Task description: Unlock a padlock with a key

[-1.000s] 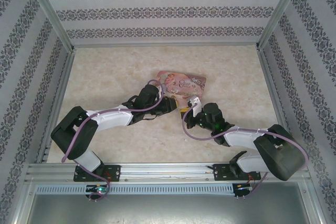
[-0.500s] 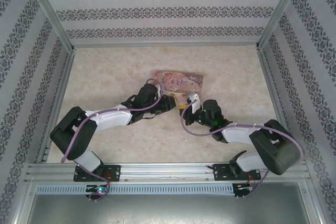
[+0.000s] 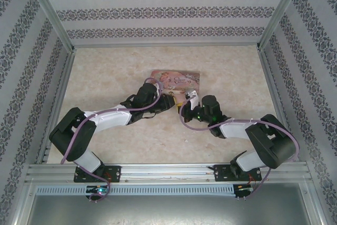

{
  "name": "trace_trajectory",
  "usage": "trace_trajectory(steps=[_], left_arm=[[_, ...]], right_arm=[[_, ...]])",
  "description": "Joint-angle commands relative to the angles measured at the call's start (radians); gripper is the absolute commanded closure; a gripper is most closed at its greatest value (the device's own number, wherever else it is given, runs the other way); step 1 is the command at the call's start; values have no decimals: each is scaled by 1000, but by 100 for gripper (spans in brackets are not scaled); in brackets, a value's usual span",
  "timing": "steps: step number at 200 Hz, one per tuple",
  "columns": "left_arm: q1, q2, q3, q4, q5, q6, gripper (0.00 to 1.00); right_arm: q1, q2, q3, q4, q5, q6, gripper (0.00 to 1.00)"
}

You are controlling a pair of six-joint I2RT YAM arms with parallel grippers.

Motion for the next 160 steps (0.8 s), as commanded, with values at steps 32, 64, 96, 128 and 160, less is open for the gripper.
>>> trace_trajectory(steps=[32, 64, 96, 128, 160], left_arm=[[-31, -42, -6, 24, 133, 2, 83], [-31, -38, -9, 23, 134, 0, 83], [-29, -33, -25, 56, 117, -16, 83], [-22, -35, -40, 62, 94, -12, 83], [-6, -63, -67, 67, 78, -12, 82]], right_arm=[[-9, 23, 118, 181, -67, -8, 100], [-12, 42, 148, 195, -86, 12, 100], [-6, 59, 145, 194, -93, 20, 100], [-1, 117, 109, 198, -97, 23, 100], [14, 216, 68, 232, -103, 42, 100]])
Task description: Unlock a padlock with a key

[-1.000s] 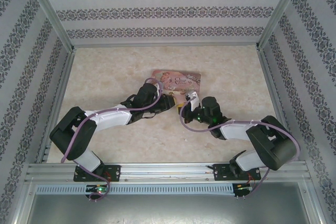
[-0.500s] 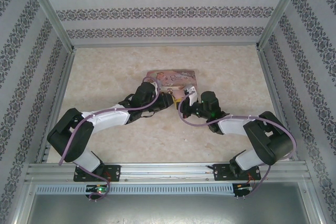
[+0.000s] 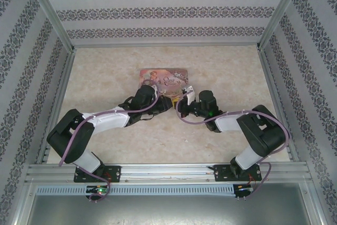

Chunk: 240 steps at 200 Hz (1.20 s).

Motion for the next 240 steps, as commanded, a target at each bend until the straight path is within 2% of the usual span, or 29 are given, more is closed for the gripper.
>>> trace_trajectory(steps=[1, 15, 64, 97, 140, 172, 202, 240], left_arm=[[-11, -39, -16, 53, 93, -9, 82], [-4, -70, -28, 35, 82, -1, 81], [41, -217, -107, -34, 17, 6, 67], [59, -316, -206, -24, -56, -17, 57], [60, -387, -410, 229, -172, -123, 48], [60, -383, -501, 388, -209, -158, 45], [60, -328, -562, 555, -224, -225, 40], [60, -194, -582, 760, -206, -284, 37]], right_arm=[[28, 67, -14, 135, -34, 23, 100], [33, 113, -30, 176, -34, 46, 100], [54, 230, -43, 252, -34, 89, 100], [55, 251, -49, 274, -32, 127, 100], [55, 230, -49, 278, -27, 229, 100], [60, 224, -49, 291, -37, 337, 100], [66, 219, -46, 289, -40, 431, 100], [82, 208, -35, 262, -33, 467, 100]])
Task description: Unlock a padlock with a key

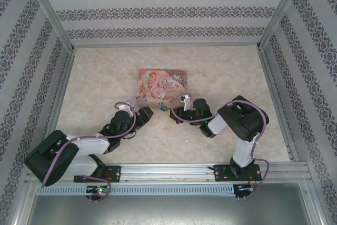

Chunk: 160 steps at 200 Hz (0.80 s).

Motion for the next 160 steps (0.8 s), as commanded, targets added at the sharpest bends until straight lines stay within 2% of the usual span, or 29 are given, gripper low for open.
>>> trace_trajectory(steps=[1, 54, 160], left_arm=[[9, 71, -13, 232, -6, -64, 37], [10, 332, -16, 582, 9, -161, 37], [9, 427, 54, 584, 33, -195, 37]], right_arm=[[17, -25, 10, 9, -16, 62, 100], [33, -43, 7, -6, 4, 95, 100], [35, -70, 9, -21, 5, 130, 100]])
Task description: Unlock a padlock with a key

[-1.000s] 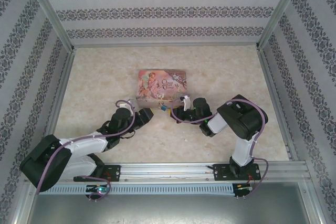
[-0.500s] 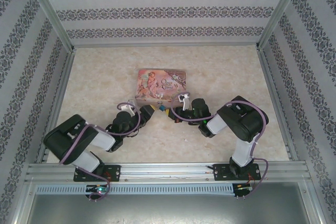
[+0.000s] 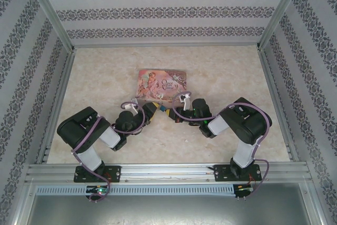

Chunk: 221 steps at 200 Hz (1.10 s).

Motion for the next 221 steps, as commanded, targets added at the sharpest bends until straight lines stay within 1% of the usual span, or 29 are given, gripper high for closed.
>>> trace_trajectory(steps=[1, 61, 125, 143, 181, 221], left_arm=[[9, 23, 22, 66, 16, -22, 37], [9, 84, 76, 66, 52, -53, 38], [9, 136, 111, 66, 62, -100, 44], [9, 143, 117, 67, 61, -106, 46], [9, 151, 126, 66, 56, -113, 56], [9, 154, 135, 66, 53, -114, 63]], right_arm=[[15, -26, 10, 22, -11, 16, 100], [18, -34, 16, 20, -20, 56, 100], [19, -32, 38, 24, -45, 87, 100], [20, -34, 42, 26, -48, 97, 100], [22, -38, 45, 26, -48, 109, 100], [24, -38, 46, 34, -56, 124, 100]])
